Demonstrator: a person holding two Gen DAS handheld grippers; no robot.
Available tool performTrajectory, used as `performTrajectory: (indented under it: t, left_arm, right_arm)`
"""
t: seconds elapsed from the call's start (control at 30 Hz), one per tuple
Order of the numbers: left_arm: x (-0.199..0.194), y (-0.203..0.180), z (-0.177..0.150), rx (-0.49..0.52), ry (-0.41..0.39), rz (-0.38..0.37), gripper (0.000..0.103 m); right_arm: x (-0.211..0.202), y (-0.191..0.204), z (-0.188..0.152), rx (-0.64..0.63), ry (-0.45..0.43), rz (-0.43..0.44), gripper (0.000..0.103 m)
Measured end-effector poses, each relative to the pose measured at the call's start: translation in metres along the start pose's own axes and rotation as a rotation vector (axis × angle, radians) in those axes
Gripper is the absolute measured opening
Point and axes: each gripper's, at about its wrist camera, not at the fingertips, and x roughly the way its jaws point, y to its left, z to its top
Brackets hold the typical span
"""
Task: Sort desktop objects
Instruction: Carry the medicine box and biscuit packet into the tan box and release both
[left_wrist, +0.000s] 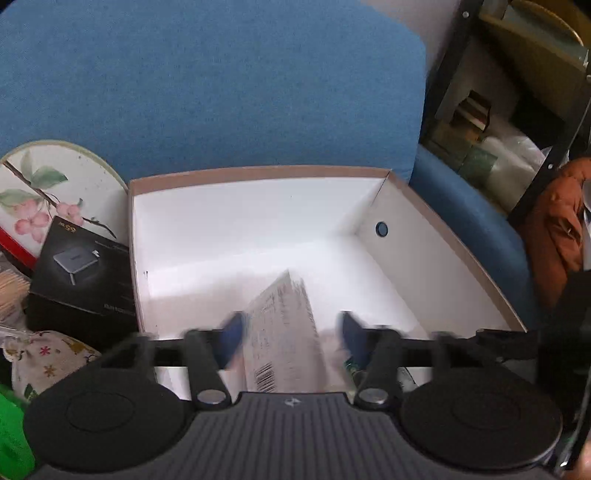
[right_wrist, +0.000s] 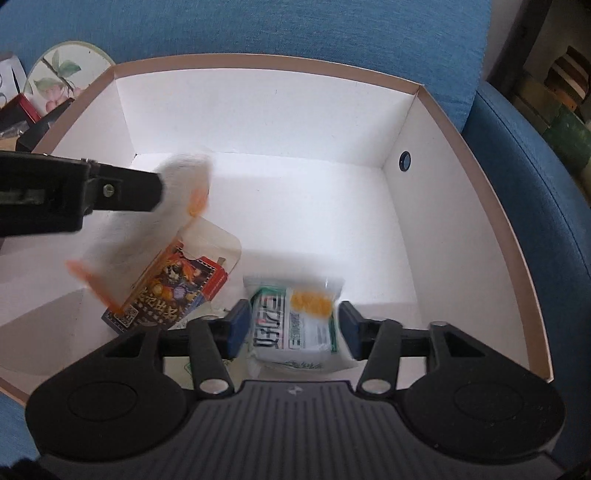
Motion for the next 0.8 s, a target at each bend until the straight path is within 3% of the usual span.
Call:
performTrajectory:
  t: [0.03,0.17,0.23,0.37,0.8]
  left_arm:
    - [-0.003,-0.001,0.000,0.000,-0.014,0.016,0.088]
    - [-0.013,0.002,0.001,-0.015,-0.035,0.009,0.094]
    - [-0.013,0.004,0.002,-0.059,-0.016,-0.011,0.095]
    - [-0.018,0.010,0.000,-0.128,0.008,-0.021,0.096]
    - [-0.081,0.017,-0.024,-0.136,-0.033,-0.073,0.096]
  right_arm:
    - [-0.006,0.001,-0.001,0.005,-0.003,0.001,0.067]
    - [-0.013,0.002,0.002,-0.003,-0.032,-0.028,0.075]
    - [-0.019,0.004,0.001,-0.011,-0.054,-0.035,0.087]
    - [-0.030,0.006,0.000,-0.007,-0.093,-0.046,0.089]
    - [-0.083,0.010,-0.018,0.091,-0.240,-0.049,0.089]
